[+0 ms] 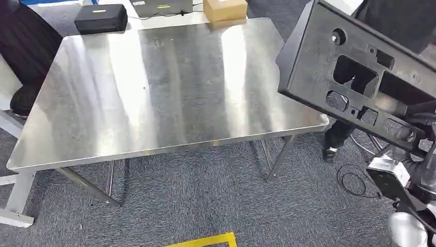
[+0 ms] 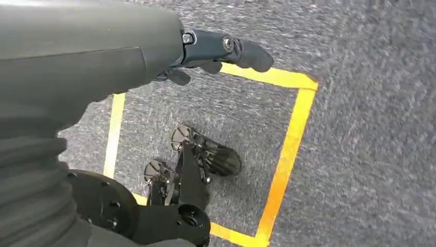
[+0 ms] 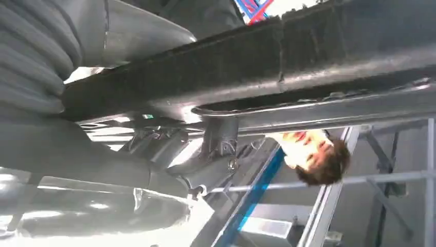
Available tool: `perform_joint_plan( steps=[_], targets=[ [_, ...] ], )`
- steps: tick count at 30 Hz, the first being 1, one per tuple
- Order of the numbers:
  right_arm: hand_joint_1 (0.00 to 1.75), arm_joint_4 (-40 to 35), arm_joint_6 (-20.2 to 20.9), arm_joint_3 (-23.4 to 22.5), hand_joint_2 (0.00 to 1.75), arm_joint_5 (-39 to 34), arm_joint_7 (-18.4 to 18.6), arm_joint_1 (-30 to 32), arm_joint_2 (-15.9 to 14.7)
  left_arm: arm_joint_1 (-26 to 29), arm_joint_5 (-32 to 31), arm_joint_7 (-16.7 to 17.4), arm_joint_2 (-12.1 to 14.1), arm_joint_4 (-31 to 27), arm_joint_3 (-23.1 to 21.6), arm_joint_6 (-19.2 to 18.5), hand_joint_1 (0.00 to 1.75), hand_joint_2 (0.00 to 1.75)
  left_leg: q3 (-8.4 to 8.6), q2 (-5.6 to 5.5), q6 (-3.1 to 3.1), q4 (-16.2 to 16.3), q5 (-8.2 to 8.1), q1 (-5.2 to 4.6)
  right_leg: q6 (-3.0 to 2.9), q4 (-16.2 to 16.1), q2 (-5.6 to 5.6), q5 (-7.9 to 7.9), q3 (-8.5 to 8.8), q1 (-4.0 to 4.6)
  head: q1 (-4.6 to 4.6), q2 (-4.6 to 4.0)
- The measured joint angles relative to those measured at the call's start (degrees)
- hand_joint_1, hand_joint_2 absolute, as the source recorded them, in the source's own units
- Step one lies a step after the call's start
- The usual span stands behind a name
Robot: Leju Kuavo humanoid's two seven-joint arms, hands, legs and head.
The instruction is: Take the parts from the cabinet and place them on the table.
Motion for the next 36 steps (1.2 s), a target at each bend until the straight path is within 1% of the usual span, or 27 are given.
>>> perform_joint_plan(
  steps=[1,3,4,5,6,7,9,10,12,13,14,15,16,17,19,20,21,22,24,25,26,29,30,31,32,34,36],
  targets=[
    [1.75,-0.1,0.0,-0.3,1.75,-0.1,0.0,-0.1,-0.3,0.0,-0.2,0.0,-0.2,0.0,0.0,0.0,0.00,1.75,0.75,0.00,0.58,-0.8,0.12,-0.20,-0.54,2.9,0.02,-1.17,-1.33,0.08,-0.13,0.00],
    [1.75,-0.1,0.0,-0.6,1.75,-0.1,0.0,0.1,-0.5,-0.1,-0.2,0.0,-0.2,0.0,0.0,0.0,0.00,1.75,1.19,-0.02,0.80,-0.8,-0.19,-0.31,-0.93,11.3,0.06,-3.94,-6.08,-0.20,0.14,0.00],
    [1.75,-0.1,0.0,-0.7,1.75,-0.1,0.0,0.4,-0.5,-0.2,-0.2,0.0,-0.2,0.0,0.0,0.0,0.00,1.75,1.38,-0.07,0.83,-0.8,-0.50,-0.41,-0.71,15.8,0.06,-5.22,-9.19,-0.43,0.07,0.00],
    [1.75,-0.1,0.0,-0.7,1.75,-0.1,0.0,0.8,-0.4,-0.2,-0.2,0.0,-0.2,0.0,0.0,0.0,0.00,1.75,1.68,-0.21,0.58,-0.8,-0.85,-0.47,-0.16,18.4,0.05,-5.24,-11.47,-0.66,0.09,0.00],
    [1.75,-0.1,0.0,-0.8,1.75,-0.1,0.0,0.9,-0.5,-0.1,-0.2,0.0,-0.2,0.0,0.0,0.0,0.00,1.75,2.07,-0.31,0.35,-0.8,-1.18,-0.46,0.60,17.4,0.03,-3.93,-11.64,-0.85,0.09,0.00],
    [1.75,-0.1,0.0,-0.8,1.75,-0.1,0.0,0.9,-0.5,-0.1,-0.2,0.1,-0.2,0.1,0.0,0.0,0.00,1.75,2.62,-0.35,-0.05,-0.6,-1.65,-0.41,1.60,13.3,0.00,-1.27,-10.18,-1.15,0.09,0.00],
    [1.75,-0.1,0.0,-0.8,1.75,-0.1,0.0,0.9,-0.6,-0.1,-0.2,0.1,-0.3,0.1,0.0,0.0,0.00,1.75,3.16,-0.41,-0.96,0.6,-3.02,-0.14,3.10,2.4,-0.26,4.01,-5.45,-1.83,0.14,0.00],
    [1.75,0.0,0.0,-0.8,1.75,-0.1,0.0,0.9,-0.5,-0.1,-0.2,0.1,-0.2,0.1,0.0,0.0,0.00,1.75,2.90,-0.46,-1.60,1.4,-3.95,-0.50,2.51,1.6,-0.53,3.91,-4.91,-1.59,0.29,0.00],
    [1.75,-0.2,0.0,-0.9,1.75,-0.2,0.0,1.0,-0.6,-0.2,-0.3,0.0,-0.1,0.1,0.0,0.0,0.00,1.75,2.60,-0.40,-1.96,2.3,-5.05,-0.83,1.14,1.3,-0.12,3.62,-4.50,-1.52,0.05,0.00],
    [1.75,-0.2,0.0,-1.0,1.75,-0.4,0.1,1.2,-0.7,-0.2,-0.3,0.0,-0.1,0.1,0.0,0.1,0.00,1.75,2.76,-0.34,-2.09,2.2,-5.08,-0.75,0.80,1.4,-0.05,3.42,-4.57,-1.15,-0.17,0.00],
    [1.75,-0.3,0.0,-1.2,1.75,-0.7,0.1,1.5,-0.8,-0.2,-0.5,0.1,-0.1,0.1,0.0,0.2,0.00,1.75,2.81,-0.30,-2.24,2.3,-5.20,-0.57,0.40,1.3,0.01,3.42,-4.51,-1.24,-0.13,0.00],
    [1.75,-0.4,0.0,-1.6,1.75,-1.1,0.0,1.8,-1.0,-0.2,-0.6,0.1,0.1,0.0,0.0,0.4,0.00,1.75,2.86,-0.30,-2.56,2.9,-5.92,-0.18,-0.01,1.2,0.07,3.37,-4.08,-1.99,-0.13,0.00],
    [1.75,-0.8,0.0,-1.9,1.75,-1.2,-0.1,2.0,-1.1,-0.2,-0.8,0.1,0.0,0.1,0.0,0.4,0.00,1.75,2.24,-0.30,-3.04,4.6,-7.03,-0.16,-0.30,1.2,0.09,3.19,-3.84,-1.85,-0.19,0.00],
    [1.75,-1.0,0.0,-2.0,1.75,-1.4,-0.2,2.2,-1.2,-0.2,-0.8,0.1,0.0,0.1,0.0,0.5,0.00,1.75,0.62,-0.30,-3.52,7.9,-8.84,0.09,-0.54,1.2,0.04,3.02,-3.65,-1.84,-0.43,0.00],
    [1.75,-1.2,0.0,-2.3,1.75,-1.7,-0.4,2.6,-1.2,-0.2,-0.7,0.6,0.0,0.1,0.0,1.0,0.00,1.75,-5.43,-0.29,-4.25,18.5,-13.05,0.76,-0.88,1.2,0.06,2.73,-3.54,-1.62,-0.37,0.00],
    [1.75,-1.2,0.0,-2.3,1.75,-1.7,-0.5,2.7,-1.1,-0.1,-0.7,0.7,0.0,0.1,0.0,1.2,0.00,1.75,-7.34,-0.29,-4.33,21.1,-13.33,0.91,-0.95,1.2,0.10,2.64,-3.50,-1.54,-0.39,0.00],
    [1.75,-1.2,0.0,-2.3,1.75,-1.7,-0.5,3.0,-1.1,-0.1,-0.7,0.8,0.0,0.1,0.0,1.4,0.00,1.75,-8.11,-0.29,-4.28,21.2,-12.13,0.98,-0.85,1.2,0.17,2.46,-3.34,-1.47,-0.39,0.00],
    [1.75,-1.2,0.0,-2.3,1.75,-1.7,-0.5,3.2,-1.2,-0.1,-0.6,0.9,0.0,0.1,0.0,1.4,0.00,1.75,-7.33,-0.29,-4.07,18.2,-9.39,0.98,-0.77,1.2,0.31,2.27,-3.07,-1.42,-0.41,0.00],
    [1.75,-1.5,0.2,-2.4,1.75,-1.9,-0.5,3.2,-1.4,-0.1,-0.5,0.9,0.0,0.1,0.0,1.5,0.00,1.75,-3.12,-0.32,-3.06,8.1,-3.29,0.81,-0.68,1.1,0.41,2.02,-2.39,-1.25,-0.45,0.00],
    [1.75,-1.6,0.4,-2.5,1.75,-2.1,-0.5,3.2,-1.6,-0.1,-0.3,0.9,0.0,0.1,0.0,1.6,0.00,1.75,-1.34,-0.34,-2.14,3.8,-1.66,0.52,-0.57,1.0,0.43,1.88,-2.30,-1.55,-0.37,0.00],
    [1.75,-1.6,0.9,-2.6,1.75,-2.2,-0.3,2.9,-1.7,-0.2,-0.2,0.9,0.4,0.1,0.1,1.7,0.00,1.75,-1.27,-0.08,-1.96,3.6,-2.19,0.25,-0.32,0.9,0.46,1.82,-2.23,-0.83,-0.10,0.00],
    [1.75,-1.4,1.4,-2.5,1.75,-2.1,-0.1,2.4,-1.9,-0.2,0.2,0.8,0.3,0.0,0.5,2.0,0.00,1.75,-1.28,-0.08,-1.26,3.1,-2.34,-0.52,0.76,0.1,0.40,1.94,-2.06,-1.30,-0.50,0.00],
    [1.75,-1.4,1.4,-2.5,1.75,-2.1,-0.1,2.2,-2.3,-0.2,0.3,0.7,0.3,0.0,0.7,2.0,0.00,1.75,-0.19,-0.12,-0.60,1.6,-1.54,-0.46,1.14,-0.1,0.31,2.07,-1.87,-0.75,-0.41,0.00],
    [1.75,-1.2,1.4,-2.5,1.75,-2.1,-0.1,1.8,-2.5,-0.2,0.3,0.6,0.1,0.0,0.7,2.0,0.00,1.75,0.62,-0.05,-0.62,0.3,-0.77,-0.08,0.94,1.2,-0.05,1.44,-2.43,-0.80,-0.04,0.00],
    [1.75,-1.1,1.3,-2.6,1.75,-2.1,-0.1,1.4,-2.7,-0.2,0.3,0.5,0.0,0.0,0.8,1.9,0.00,1.75,0.77,-0.04,-0.07,0.0,-0.52,-0.18,0.25,4.4,-0.03,-0.45,-4.12,-0.61,0.05,0.00],
    [1.75,-0.9,1.3,-2.6,1.75,-1.9,0.0,1.4,-2.8,-0.2,0.3,0.5,0.0,0.0,0.9,1.8,0.00,1.75,0.72,-0.11,-0.07,0.0,-0.58,-0.47,-0.36,14.1,-0.01,-4.28,-9.17,-0.71,0.09,0.00],
    [1.75,-0.2,1.4,-2.5,1.75,-1.2,0.4,1.4,-2.8,-0.2,0.3,0.5,0.0,0.0,0.9,1.8,0.00,1.75,0.64,-0.30,-0.12,0.1,-0.62,-0.70,0.17,18.3,-0.02,-4.89,-11.80,-0.70,0.07,0.00]
  ],
)
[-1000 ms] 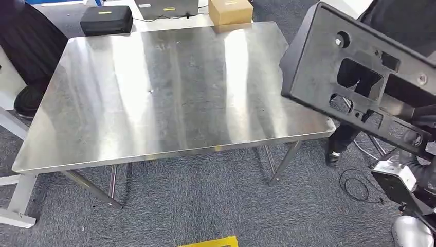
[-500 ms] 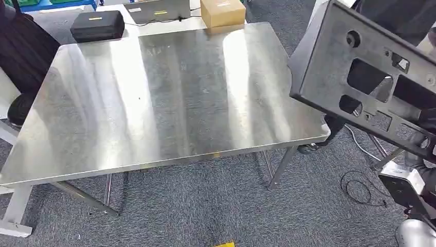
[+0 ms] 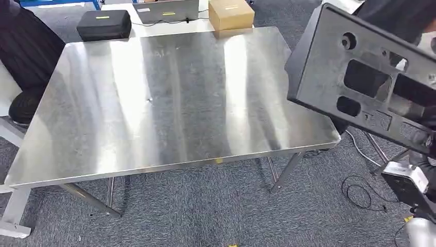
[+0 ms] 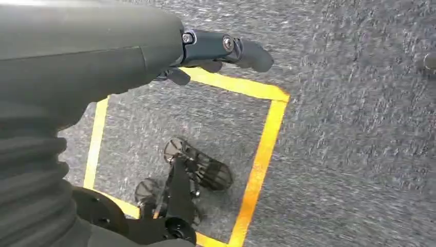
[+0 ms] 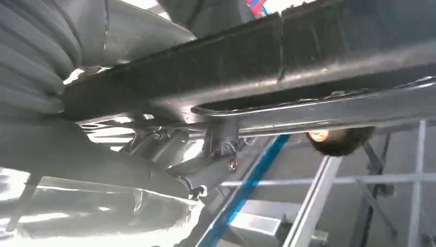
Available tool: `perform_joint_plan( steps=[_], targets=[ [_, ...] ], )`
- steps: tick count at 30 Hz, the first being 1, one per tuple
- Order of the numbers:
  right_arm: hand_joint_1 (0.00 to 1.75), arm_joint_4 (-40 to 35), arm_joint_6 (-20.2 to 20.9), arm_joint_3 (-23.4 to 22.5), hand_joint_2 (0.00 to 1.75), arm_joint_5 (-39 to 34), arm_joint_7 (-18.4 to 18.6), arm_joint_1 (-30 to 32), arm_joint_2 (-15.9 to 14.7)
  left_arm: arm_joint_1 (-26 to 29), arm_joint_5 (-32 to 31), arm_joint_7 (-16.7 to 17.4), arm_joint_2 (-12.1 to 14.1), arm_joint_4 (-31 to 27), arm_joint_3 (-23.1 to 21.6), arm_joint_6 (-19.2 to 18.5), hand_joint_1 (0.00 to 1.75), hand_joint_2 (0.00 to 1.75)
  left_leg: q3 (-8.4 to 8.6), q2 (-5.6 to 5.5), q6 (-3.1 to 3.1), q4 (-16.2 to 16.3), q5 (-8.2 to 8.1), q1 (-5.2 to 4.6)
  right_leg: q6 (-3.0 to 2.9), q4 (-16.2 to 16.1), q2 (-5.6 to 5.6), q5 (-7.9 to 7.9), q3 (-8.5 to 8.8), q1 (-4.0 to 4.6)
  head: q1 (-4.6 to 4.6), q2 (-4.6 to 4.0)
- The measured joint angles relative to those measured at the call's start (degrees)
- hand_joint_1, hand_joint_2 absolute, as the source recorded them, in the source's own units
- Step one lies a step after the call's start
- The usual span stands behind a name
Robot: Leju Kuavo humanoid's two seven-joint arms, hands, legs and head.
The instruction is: Take the parts from the cabinet and place them on the table.
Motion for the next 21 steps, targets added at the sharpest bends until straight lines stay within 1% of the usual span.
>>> perform_joint_plan(
  steps=[1,2,3,4,5,6,8,9,10,11,12,13,14,15,16,17,18,19,20,21],
  targets=[
    [1.75,0.3,0.1,0.0,1.75,0.4,0.2,0.0,0.0,0.1,0.0,0.0,0.0,0.0,0.0,0.0,0.00,1.75,0.05,-0.07,-0.10,0.1,-0.08,-0.03,0.52,-2.2,0.00,1.37,0.83,0.01,-0.04,0.00],
    [1.75,0.5,0.2,0.0,1.75,0.6,0.4,-0.2,0.0,0.1,0.0,0.0,-0.1,0.0,0.0,-0.1,0.00,1.75,0.05,-0.16,-0.27,0.2,-0.19,-0.04,1.08,-6.6,0.00,3.44,2.94,0.04,0.02,0.00],
    [1.75,0.7,0.2,0.0,1.75,0.7,0.4,-0.4,-0.1,0.0,-0.1,0.0,-0.1,0.0,0.0,-0.2,0.00,1.75,0.02,-0.21,-0.53,0.6,-0.43,-0.04,1.56,-12.7,-0.04,5.81,6.02,-0.01,0.02,0.00],
    [1.75,0.9,0.2,0.1,1.75,0.8,0.4,-0.7,-0.2,0.0,-0.1,0.0,-0.2,0.0,0.0,-0.3,0.00,1.75,-0.11,-0.26,-0.93,1.3,-0.86,-0.17,1.46,-18.1,-0.21,7.23,8.74,-0.15,0.07,0.00],
    [1.75,1.1,0.2,0.2,1.75,1.0,0.4,-0.9,-0.2,0.0,-0.1,0.0,-0.1,0.0,0.0,-0.3,0.00,1.75,-0.34,-0.34,-1.36,1.6,-1.36,-0.66,0.92,-17.7,-0.08,7.23,8.85,0.53,0.00,0.00],
    [1.75,1.2,0.2,0.3,1.75,1.5,0.5,-0.9,-0.2,0.1,-0.1,0.0,-0.1,0.0,0.1,-0.3,0.00,1.75,-0.37,-0.32,-1.44,2.0,-1.64,-0.67,0.24,-17.9,0.00,7.47,9.03,0.36,-0.13,0.00],
    [1.75,1.9,0.3,0.4,1.75,3.3,1.3,-1.3,-0.4,0.0,-0.1,0.0,-0.1,0.0,0.1,-0.3,0.00,1.75,-0.48,-0.28,-1.52,2.1,-1.64,-0.56,-0.25,-17.7,0.04,7.43,8.99,0.53,-0.18,0.00],
    [1.75,2.6,0.4,0.5,1.75,4.3,1.8,-1.8,-0.5,0.0,-0.1,0.0,0.0,0.0,0.1,-0.3,0.00,1.75,-0.58,-0.20,-1.71,2.5,-1.86,-0.38,-0.56,-17.8,0.07,7.57,9.08,-0.48,-0.13,0.00],
    [1.75,3.3,0.7,0.5,1.75,5.6,2.3,-2.7,-0.8,0.1,-0.1,-0.1,0.1,0.0,0.1,-0.3,0.00,1.75,-0.87,-0.21,-2.22,3.5,-2.69,-0.28,-0.82,-17.9,0.15,7.65,9.17,-0.37,-0.18,0.00],
    [1.75,4.1,0.7,0.6,1.75,6.7,2.8,-3.4,-1.1,0.0,-0.2,-0.1,0.0,0.0,0.2,-0.3,0.00,1.75,-2.08,-0.20,-2.85,6.3,-4.70,-0.09,-1.25,-17.9,0.11,7.61,9.21,-0.43,-0.48,0.00],
    [1.75,4.9,0.7,0.7,1.75,7.5,3.0,-4.0,-1.5,0.0,-0.2,-0.2,0.0,0.0,0.2,-0.3,0.00,1.75,-4.15,-0.17,-3.36,10.5,-7.06,0.29,-1.25,-17.9,0.11,7.60,9.17,-0.40,-0.48,0.00],
    [1.75,5.5,0.8,0.7,1.75,7.8,3.1,-4.4,-1.8,0.1,-0.3,-0.2,0.0,0.0,0.2,-0.3,0.00,1.75,-6.51,-0.12,-3.72,15.2,-9.19,0.68,-1.24,-17.8,0.10,7.59,9.11,-0.34,-0.46,0.00],
    [1.75,6.2,0.9,0.8,1.75,8.3,3.2,-4.8,-1.9,0.1,-0.3,-0.2,0.0,0.0,0.2,-0.3,0.00,1.75,-8.66,-0.06,-3.95,19.4,-10.60,0.98,-1.24,-17.8,0.09,7.56,9.10,-0.20,-0.48,0.00],
    [1.75,6.9,1.6,0.9,1.75,9.0,3.6,-5.3,-2.1,0.1,-0.3,-0.2,0.0,0.0,0.2,-0.4,0.00,1.75,-9.72,-0.05,-4.01,21.1,-10.40,1.18,-1.25,-17.8,0.08,7.54,9.12,-0.13,-0.46,0.00],
    [1.75,7.7,2.5,1.0,1.75,9.8,3.9,-5.9,-2.3,0.2,-0.3,-0.2,0.0,0.0,0.2,-0.4,0.00,1.75,-9.31,-0.05,-3.93,19.8,-9.03,1.22,-1.24,-17.8,0.10,7.53,9.15,-0.04,-0.48,0.00],
    [1.75,8.6,3.3,1.2,1.75,10.6,4.4,-6.5,-2.6,0.1,-0.3,-0.3,0.0,0.0,0.2,-0.5,0.00,1.75,-7.66,-0.05,-3.63,16.0,-6.52,1.20,-1.23,-17.8,0.13,7.53,9.21,0.02,-0.50,0.00],
    [1.75,9.4,4.0,1.3,1.75,11.4,4.8,-7.0,-3.1,0.1,-0.4,-0.3,0.0,0.0,0.2,-0.6,0.00,1.75,-5.24,-0.07,-3.08,10.8,-3.84,1.10,-1.23,-17.9,0.16,7.53,9.28,0.16,-0.48,0.00],
    [1.75,10.0,4.4,1.4,1.75,11.9,5.1,-7.7,-3.4,0.1,-0.4,-0.4,0.0,0.0,0.2,-0.8,0.00,1.75,-2.92,-0.09,-2.33,6.2,-1.79,0.90,-1.23,-17.9,0.18,7.53,9.32,0.17,-0.50,0.00],
    [1.75,11.1,4.9,1.5,1.75,12.2,5.3,-8.6,-3.8,0.0,-0.4,-0.5,0.5,0.0,0.2,-0.9,0.00,1.75,-1.32,-0.01,-1.30,2.8,-1.54,0.57,-1.15,-18.0,0.17,7.56,9.34,-0.18,-0.41,0.00],
    [1.75,12.1,5.1,1.6,1.75,12.3,5.5,-9.6,-3.9,0.0,-0.4,-0.5,0.5,0.0,0.3,-1.0,0.00,1.75,-1.35,0.29,-1.08,2.7,-1.14,0.20,-0.90,-18.2,0.17,7.67,9.24,0.64,-0.17,0.00]
  ],
)
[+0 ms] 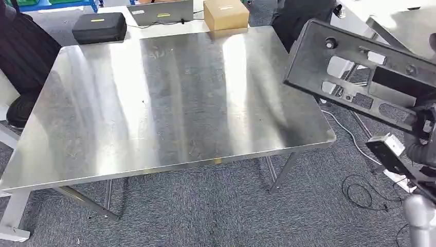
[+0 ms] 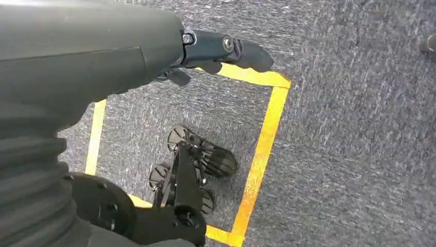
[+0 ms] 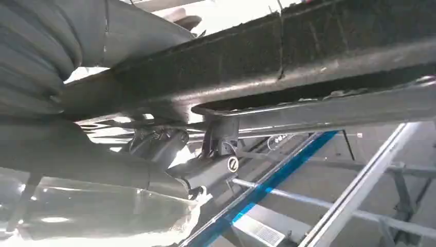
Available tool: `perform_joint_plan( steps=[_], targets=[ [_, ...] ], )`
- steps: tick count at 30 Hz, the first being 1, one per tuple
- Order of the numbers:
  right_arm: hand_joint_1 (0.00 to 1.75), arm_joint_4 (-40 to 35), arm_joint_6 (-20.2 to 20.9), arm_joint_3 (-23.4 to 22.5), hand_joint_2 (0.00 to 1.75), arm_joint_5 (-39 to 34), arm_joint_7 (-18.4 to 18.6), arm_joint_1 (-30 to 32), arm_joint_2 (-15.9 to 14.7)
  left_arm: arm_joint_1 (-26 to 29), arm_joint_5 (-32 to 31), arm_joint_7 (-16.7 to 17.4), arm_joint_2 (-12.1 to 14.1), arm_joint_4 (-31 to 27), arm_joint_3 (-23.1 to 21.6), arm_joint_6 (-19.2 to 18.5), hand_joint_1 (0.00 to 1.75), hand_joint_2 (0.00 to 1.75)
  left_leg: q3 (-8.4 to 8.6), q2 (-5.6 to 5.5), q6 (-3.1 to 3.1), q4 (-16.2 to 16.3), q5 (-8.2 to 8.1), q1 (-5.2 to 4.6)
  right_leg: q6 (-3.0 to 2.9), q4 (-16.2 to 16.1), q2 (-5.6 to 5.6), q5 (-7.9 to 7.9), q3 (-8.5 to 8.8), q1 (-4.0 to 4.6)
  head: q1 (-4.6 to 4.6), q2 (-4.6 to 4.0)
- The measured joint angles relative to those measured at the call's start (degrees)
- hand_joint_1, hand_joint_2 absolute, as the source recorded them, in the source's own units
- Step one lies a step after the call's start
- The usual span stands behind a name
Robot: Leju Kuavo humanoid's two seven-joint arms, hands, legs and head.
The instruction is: Take the parts from the cabinet and place them on the table.
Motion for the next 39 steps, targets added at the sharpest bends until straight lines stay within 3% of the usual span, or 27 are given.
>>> perform_joint_plan(
  steps=[1,3,4,5,7,9,10,11,13,14,16,18,20,21,23,24,25,26,27,28,29,30,33,34,35,37,39],
  targets=[
    [1.75,0.5,0.3,0.0,1.75,0.0,0.0,-0.1,-0.3,0.0,0.0,-0.1,0.0,0.0,0.0,0.0,0.00,1.75,-0.07,-0.06,0.19,-0.1,-0.18,-0.27,0.20,0.0,-0.09,-0.11,-0.04,-0.53,-0.24,0.00],
    [1.75,1.9,0.7,0.4,1.75,0.1,0.1,-0.2,-0.4,0.0,0.0,-0.1,0.3,0.0,0.3,0.0,0.00,1.75,0.05,-0.14,0.95,-0.6,0.00,-0.57,0.88,-0.3,-0.22,0.05,0.17,-0.37,-0.48,0.00],
    [1.75,2.6,0.6,0.6,1.75,-0.2,-0.1,-0.8,-0.7,0.1,0.0,-0.1,0.1,0.0,0.4,0.0,0.00,1.75,1.17,-0.14,0.95,-2.4,1.05,0.47,0.99,0.5,-0.33,-0.35,-0.53,0.11,-0.44,0.00],
    [1.75,3.7,0.5,0.8,1.75,-0.7,-0.7,-1.8,-0.9,0.1,0.0,-0.3,0.0,0.0,0.6,-0.1,0.00,1.75,1.49,-0.10,0.94,-3.0,1.33,-0.06,0.91,2.0,-0.31,-1.14,-1.40,-0.08,-0.37,0.00],
    [1.75,4.8,0.2,0.8,1.75,-1.6,-1.2,-2.4,-1.3,-0.1,0.2,-0.5,0.0,0.0,0.9,-0.3,0.00,1.75,1.33,0.00,1.28,-2.9,1.38,-0.15,0.03,10.5,-0.26,-4.95,-5.80,-0.33,-0.33,0.00],
    [1.75,5.9,0.0,1.2,1.75,-2.2,-1.6,-2.2,-1.3,0.0,0.3,-0.6,0.0,0.1,1.1,-0.4,0.00,1.75,1.29,-0.11,1.28,-2.8,1.30,-0.14,0.47,17.8,-0.24,-6.74,-9.85,-0.52,-0.20,0.00],
    [1.75,6.2,0.0,1.3,1.75,-2.4,-1.7,-2.2,-1.3,0.0,0.3,-0.7,0.0,0.1,1.3,-0.5,0.00,1.75,1.31,-0.17,1.22,-2.8,1.27,-0.13,1.11,17.6,-0.25,-6.03,-9.93,-0.79,-0.26,0.00],
    [1.75,6.5,-0.2,1.5,1.75,-2.5,-1.9,-2.2,-1.3,0.1,0.3,-0.7,0.0,0.2,1.3,-0.5,0.00,1.75,1.29,-0.24,0.99,-2.6,1.11,-0.06,1.97,14.6,-0.27,-4.40,-8.59,-1.13,-0.28,0.00],
    [1.75,7.0,-0.5,1.8,1.75,-2.8,-2.3,-2.5,-1.3,0.1,0.4,-0.7,0.0,0.2,1.4,-0.5,0.00,1.75,1.01,-0.33,-0.05,-1.2,0.27,0.40,3.63,4.2,-0.45,-0.45,-3.13,-1.95,-0.22,0.00],
    [1.75,7.2,-0.8,1.9,1.75,-2.9,-2.4,-2.7,-1.2,0.1,0.4,-0.8,0.1,0.2,1.4,-0.5,0.00,1.75,0.56,-0.27,-0.70,-0.1,-0.33,0.10,3.83,1.8,-0.83,-0.47,-2.15,-2.22,-0.09,0.00],
    [1.75,7.6,-1.2,2.3,1.75,-3.0,-2.5,-2.8,-1.2,0.0,0.4,-1.0,0.5,0.2,1.4,-0.6,0.00,1.75,-0.12,-0.41,-1.21,1.0,-1.42,-0.17,1.95,2.4,-0.19,-0.69,-1.91,-1.69,-0.13,0.00],
    [1.75,7.8,-1.4,2.5,1.75,-3.0,-2.6,-2.7,-1.1,0.2,0.5,-1.1,0.5,0.2,1.4,-0.6,0.00,1.75,-0.12,-0.38,-1.21,1.1,-1.53,0.12,1.44,2.5,-0.12,-0.74,-2.00,-1.66,-0.15,0.00],
    [1.75,7.8,-1.5,2.6,1.75,-3.0,-2.6,-2.7,-1.1,0.3,0.5,-1.1,0.5,0.2,1.5,-0.5,0.00,1.75,-0.61,-0.32,-2.03,3.1,-2.97,0.57,0.77,2.4,-0.02,-0.66,-1.65,-1.96,-0.15,0.00],
    [1.75,7.8,-1.5,2.7,1.75,-3.0,-2.6,-2.7,-1.1,0.3,0.5,-1.1,0.5,0.2,1.6,-0.5,0.00,1.75,-2.03,-0.32,-2.41,6.1,-4.73,0.68,0.57,2.4,-0.03,-0.75,-1.55,-1.89,-0.29,0.00],
    [1.75,7.8,-1.5,2.9,1.75,-3.0,-2.6,-2.7,-1.1,0.3,0.5,-1.1,0.5,0.2,1.7,-0.5,0.00,1.75,-7.10,-0.31,-2.91,15.5,-8.96,1.05,0.36,2.4,-0.02,-0.89,-1.58,-1.59,-0.26,0.00],
    [1.75,7.8,-1.5,3.0,1.75,-3.0,-2.6,-2.6,-1.0,0.3,0.5,-1.1,0.5,0.2,1.7,-0.5,0.00,1.75,-8.96,-0.30,-2.90,18.6,-9.62,1.09,0.27,2.4,-0.02,-0.97,-1.57,-1.44,-0.24,0.00],
    [1.75,7.8,-1.5,3.1,1.75,-3.0,-2.6,-2.6,-1.0,0.4,0.5,-1.1,0.5,0.2,1.7,-0.5,0.00,1.75,-9.72,-0.31,-2.71,19.3,-8.98,1.08,0.26,2.4,0.00,-1.07,-1.49,-1.22,-0.26,0.00],
    [1.75,7.8,-1.5,3.3,1.75,-3.0,-2.6,-2.6,-1.0,0.5,0.5,-1.1,0.5,0.2,1.7,-0.5,0.00,1.75,-9.10,-0.31,-2.27,17.0,-6.88,1.01,0.18,2.4,0.08,-1.16,-1.30,-0.99,-0.26,0.00],
    [1.75,7.8,-1.5,3.3,1.75,-3.0,-2.7,-2.6,-1.0,0.5,0.5,-1.1,0.5,0.2,1.7,-0.5,0.00,1.75,-7.20,-0.33,-1.50,12.6,-4.02,0.86,0.07,2.4,0.15,-1.26,-1.04,-0.68,-0.28,0.00],
    [1.75,7.8,-1.5,3.4,1.75,-3.0,-2.7,-2.7,-1.0,0.5,0.5,-1.1,0.5,0.2,1.7,-0.5,0.00,1.75,-4.66,-0.36,-0.34,7.1,-1.06,0.50,-0.09,2.3,0.16,-1.37,-0.75,-0.44,-0.26,0.00],
    [1.75,7.8,-1.5,3.5,1.75,-3.0,-2.7,-2.8,-1.0,0.5,0.6,-1.1,0.6,0.2,1.7,-0.4,0.00,1.75,-2.80,-0.39,0.97,2.9,0.71,-0.10,-0.20,2.2,0.18,-1.44,-0.64,-0.62,-0.22,0.00],
    [1.75,7.8,-1.6,3.5,1.75,-3.0,-2.7,-2.8,-0.8,0.4,0.6,-1.1,0.9,0.2,1.9,-0.3,0.00,1.75,-2.53,0.22,1.34,2.4,-0.01,-0.28,0.01,2.1,0.19,-1.52,-0.63,-0.06,0.13,0.00],
    [1.75,7.9,-1.7,3.9,1.75,-2.9,-2.9,-2.9,-0.7,0.5,0.9,-1.2,0.8,0.3,2.4,0.0,0.00,1.75,-2.18,0.37,1.65,1.3,0.01,-1.14,0.69,1.2,0.01,-1.39,-0.40,-0.66,-0.18,0.00],
    [1.75,7.8,-1.7,4.0,1.75,-2.9,-3.0,-3.0,-0.9,0.4,1.1,-1.2,0.8,0.3,2.4,0.1,0.00,1.75,-1.24,0.36,2.18,-0.1,0.43,-1.13,1.04,0.5,-0.01,-1.17,0.02,-0.06,-0.20,0.00],
    [1.75,7.8,-1.8,4.3,1.75,-2.9,-3.0,-3.0,-1.0,0.5,1.1,-1.2,0.7,0.3,2.5,0.1,0.00,1.75,0.44,0.47,2.01,-2.5,1.75,-0.51,0.92,1.1,-0.27,-1.37,-0.23,-0.23,0.15,0.00],
    [1.75,7.8,-2.1,4.5,1.75,-3.0,-3.0,-3.7,-1.2,0.5,1.1,-1.2,0.5,0.3,2.6,0.1,0.00,1.75,0.91,0.48,2.42,-3.2,1.94,-0.45,0.20,7.7,-0.16,-4.27,-3.80,-0.24,0.11,0.00],
    [1.75,8.0,-2.1,4.8,1.75,-3.1,-3.0,-3.5,-1.2,0.4,1.1,-1.2,0.4,0.3,2.7,0.1,0.00,1.75,1.05,0.36,2.21,-3.1,1.57,-0.46,0.35,16.0,-0.17,-6.70,-8.86,-0.47,0.13,0.00]
  ],
)
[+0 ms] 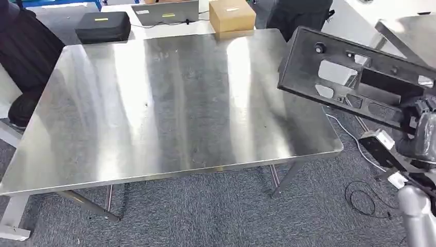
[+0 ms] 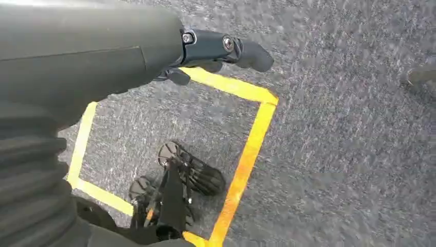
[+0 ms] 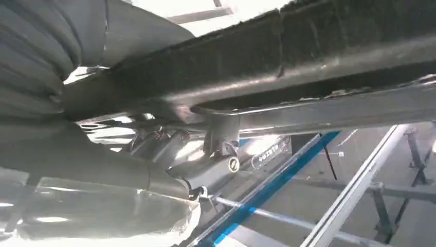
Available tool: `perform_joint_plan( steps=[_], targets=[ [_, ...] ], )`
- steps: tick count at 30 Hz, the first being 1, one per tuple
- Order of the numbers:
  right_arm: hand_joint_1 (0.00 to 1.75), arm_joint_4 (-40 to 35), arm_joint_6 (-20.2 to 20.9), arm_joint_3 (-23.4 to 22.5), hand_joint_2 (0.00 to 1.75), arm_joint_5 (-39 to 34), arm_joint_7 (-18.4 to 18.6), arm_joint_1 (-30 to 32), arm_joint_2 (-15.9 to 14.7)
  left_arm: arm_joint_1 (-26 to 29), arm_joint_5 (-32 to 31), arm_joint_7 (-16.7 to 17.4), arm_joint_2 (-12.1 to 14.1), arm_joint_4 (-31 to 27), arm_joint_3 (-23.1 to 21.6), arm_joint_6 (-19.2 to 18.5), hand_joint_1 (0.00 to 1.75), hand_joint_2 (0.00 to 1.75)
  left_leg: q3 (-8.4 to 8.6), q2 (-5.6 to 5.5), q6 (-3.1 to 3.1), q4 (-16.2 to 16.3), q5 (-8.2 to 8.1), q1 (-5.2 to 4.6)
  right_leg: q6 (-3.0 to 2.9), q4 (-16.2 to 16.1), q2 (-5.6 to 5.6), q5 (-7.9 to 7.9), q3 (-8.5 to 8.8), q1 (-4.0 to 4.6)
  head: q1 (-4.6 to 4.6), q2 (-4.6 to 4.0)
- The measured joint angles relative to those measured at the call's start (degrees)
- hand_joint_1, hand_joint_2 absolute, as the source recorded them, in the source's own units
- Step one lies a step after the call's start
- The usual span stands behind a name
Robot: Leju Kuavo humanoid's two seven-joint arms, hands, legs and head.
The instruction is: Take the parts from the cabinet and place them on the table.
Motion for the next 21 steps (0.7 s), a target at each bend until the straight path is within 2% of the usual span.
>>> perform_joint_plan(
  steps=[1,2,4,5,6,7,8,9,10,11,12,13,15,16,17,18,19,20,21],
  targets=[
    [1.75,0.1,0.0,0.2,1.75,-0.1,0.0,0.2,0.0,0.0,0.0,0.0,0.0,0.0,0.0,0.0,0.00,1.75,0.02,-0.09,-0.24,0.1,-0.16,0.00,0.43,1.6,-0.02,0.09,-1.33,-0.09,0.07,0.00],
    [1.75,0.2,-0.1,0.2,1.75,-0.4,0.0,0.2,-0.1,0.1,0.0,0.0,-0.1,0.0,0.0,0.0,0.00,1.75,0.13,-0.21,-0.55,0.2,-0.40,0.03,1.12,0.2,-0.03,1.33,-1.08,-0.30,0.09,0.00],
    [1.75,0.2,-0.1,0.3,1.75,-0.7,0.0,0.1,-0.4,0.2,0.0,0.0,-0.4,0.1,0.1,0.2,0.00,1.75,0.22,-0.37,-1.49,1.4,-1.27,0.37,2.83,-9.1,-0.16,5.85,3.16,-1.07,0.04,0.00],
    [1.75,0.2,-0.1,0.3,1.75,-0.7,0.0,0.1,-0.5,0.2,0.0,0.1,-0.4,0.1,0.1,0.4,0.00,1.75,0.05,-0.41,-2.14,2.5,-2.08,0.42,3.43,-14.0,-0.43,7.55,5.59,-1.44,0.15,0.00],
    [1.75,0.3,-0.1,0.4,1.75,-0.7,0.0,0.0,-0.4,0.2,0.0,0.1,-0.2,0.1,0.1,0.5,0.00,1.75,-0.39,-0.51,-2.81,3.3,-2.85,-0.15,2.96,-13.3,-0.49,7.13,6.05,-0.84,0.31,0.00],
    [1.75,0.3,-0.2,0.5,1.75,-0.7,0.0,0.0,-0.6,0.2,0.0,0.1,-0.1,0.1,0.1,0.6,0.00,1.75,-0.61,-0.44,-2.91,4.2,-3.39,-0.18,1.79,-13.6,-0.04,7.00,5.88,-0.78,0.11,0.00],
    [1.75,0.5,-0.1,0.8,1.75,-0.6,0.0,0.1,-0.6,0.1,0.0,0.1,-0.1,0.1,0.2,0.7,0.00,1.75,-0.61,-0.41,-2.86,4.2,-3.51,-0.12,1.39,-13.5,-0.07,6.91,5.96,-1.02,-0.24,0.00],
    [1.75,0.6,-0.1,1.0,1.75,-0.5,0.0,0.0,-0.5,0.2,0.0,0.1,-0.1,0.2,0.2,0.7,0.00,1.75,-0.58,-0.40,-2.82,4.2,-3.59,-0.01,1.24,-13.5,0.01,6.82,5.96,-0.86,-0.15,0.00],
    [1.75,0.7,-0.1,1.1,1.75,-0.5,0.0,0.0,-0.5,0.2,0.0,0.1,-0.1,0.2,0.3,0.7,0.00,1.75,-0.61,-0.37,-3.01,4.4,-3.83,0.36,0.95,-13.5,0.13,6.78,6.02,-1.45,-0.17,0.00],
    [1.75,0.7,-0.1,1.2,1.75,-0.5,0.0,-0.1,-0.6,0.2,0.0,0.1,0.0,0.2,0.3,0.7,0.00,1.75,-0.72,-0.42,-3.52,5.2,-4.48,0.57,0.77,-13.6,0.22,6.79,6.19,-1.22,-0.13,0.00],
    [1.75,0.7,-0.1,1.3,1.75,-0.5,0.0,-0.2,-0.6,0.2,-0.1,0.1,0.0,0.2,0.3,0.7,0.00,1.75,-1.69,-0.41,-4.04,7.5,-6.02,0.78,0.37,-13.6,0.20,6.76,6.32,-1.25,-0.37,0.00],
    [1.75,0.7,-0.1,1.4,1.75,-0.5,0.0,-0.3,-0.6,0.2,-0.1,0.1,0.0,0.2,0.3,0.7,0.00,1.75,-3.58,-0.40,-4.48,11.3,-8.14,0.99,0.28,-13.6,0.20,6.68,6.34,-1.19,-0.39,0.00],
    [1.75,0.7,-0.1,1.6,1.75,-0.5,0.0,-0.3,-0.6,0.2,-0.1,0.1,0.0,0.2,0.3,0.7,0.00,1.75,-8.55,-0.40,-4.92,20.5,-11.79,1.39,0.17,-13.6,0.21,6.58,6.33,-0.98,-0.41,0.00],
    [1.75,0.8,-0.1,1.7,1.75,-0.2,0.0,-0.3,-0.6,0.2,-0.1,0.1,0.0,0.2,0.3,0.7,0.00,1.75,-10.13,-0.40,-4.87,22.8,-11.77,1.45,0.07,-13.5,0.22,6.51,6.34,-0.80,-0.41,0.00],
    [1.75,0.9,-0.1,1.9,1.75,0.3,0.0,-0.5,-0.6,0.3,-0.1,0.1,-0.1,0.2,0.3,0.7,0.00,1.75,-10.17,-0.40,-4.56,21.8,-10.31,1.44,0.05,-13.5,0.26,6.48,6.41,-0.64,-0.44,0.00],
    [1.75,1.1,0.0,2.1,1.75,0.7,0.0,-0.8,-0.6,0.3,0.0,-0.1,-0.1,0.2,0.4,0.7,0.00,1.75,-9.03,-0.43,-4.06,18.7,-7.98,1.35,0.01,-13.6,0.38,6.45,6.51,-0.40,-0.41,0.00],
    [1.75,1.4,0.0,2.3,1.75,1.4,-0.2,-1.3,-0.6,0.2,0.0,-0.3,-0.1,0.2,0.4,0.7,0.00,1.75,-7.05,-0.48,-3.28,14.2,-5.37,1.18,0.01,-13.6,0.47,6.45,6.63,-0.12,-0.41,0.00],
    [1.75,2.1,0.0,2.6,1.75,2.6,-0.6,-2.3,-0.6,0.2,0.1,-0.6,0.0,0.2,0.4,0.7,0.00,1.75,-4.35,-0.53,-2.02,8.4,-2.57,0.72,0.00,-13.7,0.63,6.45,6.76,-0.06,-0.41,0.00],
    [1.75,2.9,0.0,3.1,1.75,3.7,-0.8,-3.3,-0.4,0.2,0.1,-1.0,0.4,0.1,0.5,0.7,0.00,1.75,-2.86,-0.59,-0.70,5.1,-2.08,0.03,0.01,-13.8,0.69,6.45,6.80,-0.47,-0.19,0.00]
  ],
)
